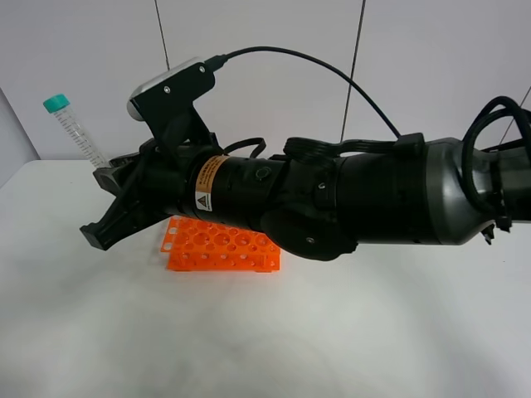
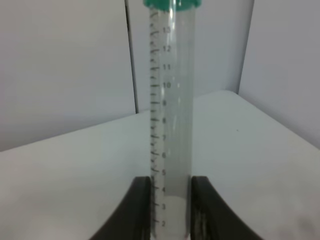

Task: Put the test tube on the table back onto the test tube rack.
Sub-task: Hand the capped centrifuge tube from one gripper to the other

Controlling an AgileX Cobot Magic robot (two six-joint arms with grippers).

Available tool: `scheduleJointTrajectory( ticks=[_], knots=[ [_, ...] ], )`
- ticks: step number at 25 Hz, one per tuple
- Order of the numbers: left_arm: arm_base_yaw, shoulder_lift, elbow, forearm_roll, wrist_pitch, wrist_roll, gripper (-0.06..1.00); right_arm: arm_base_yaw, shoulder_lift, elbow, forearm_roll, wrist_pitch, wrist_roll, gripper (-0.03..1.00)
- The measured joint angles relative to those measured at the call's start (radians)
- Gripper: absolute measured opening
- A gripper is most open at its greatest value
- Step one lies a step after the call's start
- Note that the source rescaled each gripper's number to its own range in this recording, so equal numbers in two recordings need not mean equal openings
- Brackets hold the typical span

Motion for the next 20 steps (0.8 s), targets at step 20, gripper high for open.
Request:
scheduleJointTrajectory(
  ticks=[20],
  knots=[
    [0.000, 0.000, 0.000, 0.000, -0.001, 0.000, 1.00, 0.000, 0.000, 0.132, -0.076, -0.177, 0.025, 0.01]
  ],
)
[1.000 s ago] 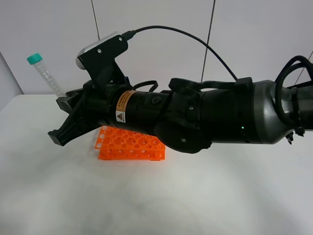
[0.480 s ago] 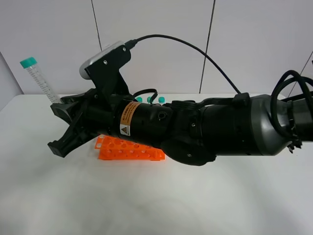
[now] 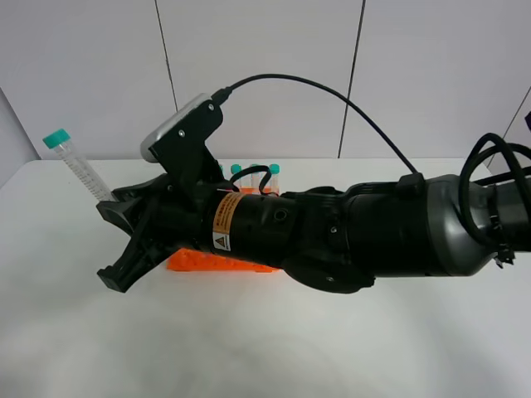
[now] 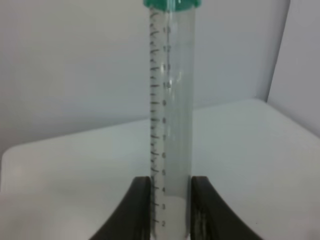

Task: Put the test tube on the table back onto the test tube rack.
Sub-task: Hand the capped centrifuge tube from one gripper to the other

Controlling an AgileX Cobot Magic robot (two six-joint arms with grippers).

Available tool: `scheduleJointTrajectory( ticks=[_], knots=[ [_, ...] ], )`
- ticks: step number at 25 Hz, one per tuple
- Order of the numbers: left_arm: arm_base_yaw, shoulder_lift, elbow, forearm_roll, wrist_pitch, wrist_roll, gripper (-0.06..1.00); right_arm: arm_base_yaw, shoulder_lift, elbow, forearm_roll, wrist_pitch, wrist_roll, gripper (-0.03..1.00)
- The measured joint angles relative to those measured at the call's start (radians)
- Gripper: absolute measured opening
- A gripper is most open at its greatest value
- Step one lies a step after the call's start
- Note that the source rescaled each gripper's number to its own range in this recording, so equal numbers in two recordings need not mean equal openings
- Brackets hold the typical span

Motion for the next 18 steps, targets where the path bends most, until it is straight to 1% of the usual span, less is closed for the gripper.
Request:
scheduleJointTrajectory(
  ticks=[4, 9, 15, 18],
  knots=[
    [0.000, 0.000, 0.000, 0.000, -0.004, 0.003, 1.00, 0.000, 0.000, 0.032, 0.000, -0.007, 0.000, 0.01],
    [0.000, 0.000, 0.000, -0.001, -0.006, 0.005, 1.00, 0.000, 0.000, 0.032, 0.000, -0.015, 0.000, 0.01],
    [0.000, 0.000, -0.004, -0.030, -0.006, 0.069, 1.00, 0.000, 0.000, 0.032, 0.000, -0.019, 0.000, 0.01],
    [0.000, 0.000, -0.035, -0.042, 0.005, 0.068, 1.00, 0.000, 0.000, 0.032, 0.000, -0.020, 0.000, 0.01]
  ],
)
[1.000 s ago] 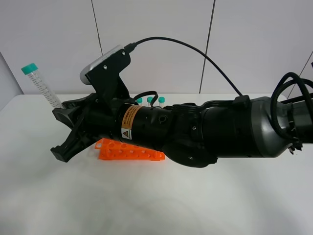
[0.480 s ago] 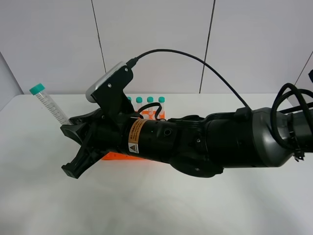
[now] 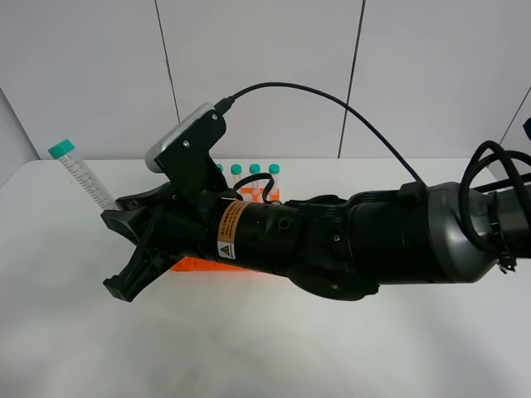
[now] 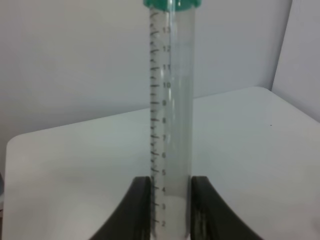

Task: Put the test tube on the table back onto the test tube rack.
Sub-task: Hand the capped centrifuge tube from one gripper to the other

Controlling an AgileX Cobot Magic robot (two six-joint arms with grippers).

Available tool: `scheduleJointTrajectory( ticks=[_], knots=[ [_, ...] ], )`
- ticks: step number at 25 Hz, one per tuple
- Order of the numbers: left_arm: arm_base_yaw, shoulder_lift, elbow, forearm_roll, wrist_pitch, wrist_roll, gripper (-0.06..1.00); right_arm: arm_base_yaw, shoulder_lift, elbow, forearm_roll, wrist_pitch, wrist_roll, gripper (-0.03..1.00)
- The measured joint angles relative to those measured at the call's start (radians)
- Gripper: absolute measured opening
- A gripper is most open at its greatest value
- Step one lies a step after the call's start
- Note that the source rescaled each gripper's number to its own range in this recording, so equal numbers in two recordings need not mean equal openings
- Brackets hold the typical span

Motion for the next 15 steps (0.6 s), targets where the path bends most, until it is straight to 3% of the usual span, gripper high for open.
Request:
scheduleJointTrajectory(
  ticks=[6, 12, 15],
  knots=[
    [0.000, 0.127, -0.091, -0.003, -0.001, -0.004, 0.99, 0.000, 0.000, 0.000, 0.000, 0.000, -0.001, 0.01],
    [0.000, 0.319, -0.153, -0.018, -0.095, -0.004, 0.99, 0.000, 0.000, 0.000, 0.000, -0.001, -0.021, 0.01],
    [0.000, 0.405, -0.162, -0.065, -0.161, 0.016, 0.99, 0.000, 0.000, 0.000, 0.000, -0.011, -0.030, 0.01]
  ],
)
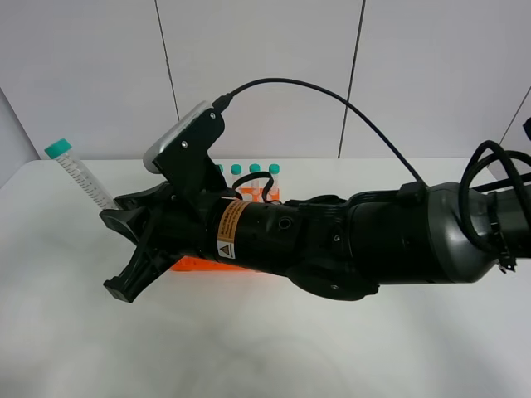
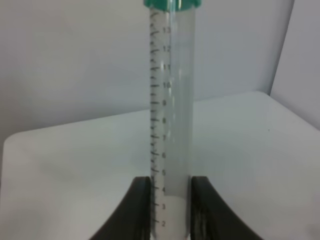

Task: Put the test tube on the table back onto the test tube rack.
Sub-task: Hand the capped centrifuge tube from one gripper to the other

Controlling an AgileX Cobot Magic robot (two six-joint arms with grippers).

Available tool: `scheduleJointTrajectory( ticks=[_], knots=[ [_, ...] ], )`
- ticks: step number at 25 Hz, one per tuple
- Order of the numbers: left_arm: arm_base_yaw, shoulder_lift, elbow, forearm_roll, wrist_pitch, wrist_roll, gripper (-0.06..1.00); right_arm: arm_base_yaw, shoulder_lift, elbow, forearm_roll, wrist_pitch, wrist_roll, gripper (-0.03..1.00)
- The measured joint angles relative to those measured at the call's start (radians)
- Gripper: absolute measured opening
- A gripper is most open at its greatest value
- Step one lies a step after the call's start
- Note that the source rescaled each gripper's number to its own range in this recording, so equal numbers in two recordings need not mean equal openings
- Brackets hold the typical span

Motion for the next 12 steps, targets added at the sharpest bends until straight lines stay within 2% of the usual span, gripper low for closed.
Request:
scheduleJointTrajectory(
  ticks=[7, 12],
  knots=[
    [0.000, 0.170, 0.000, -0.116, -0.186, 0.111, 0.99, 0.000, 0.000, 0.000, 0.000, -0.018, 0.000, 0.01],
    [0.000, 0.267, 0.000, -0.176, -0.274, 0.201, 0.98, 0.000, 0.000, 0.000, 0.000, -0.018, 0.000, 0.01]
  ],
)
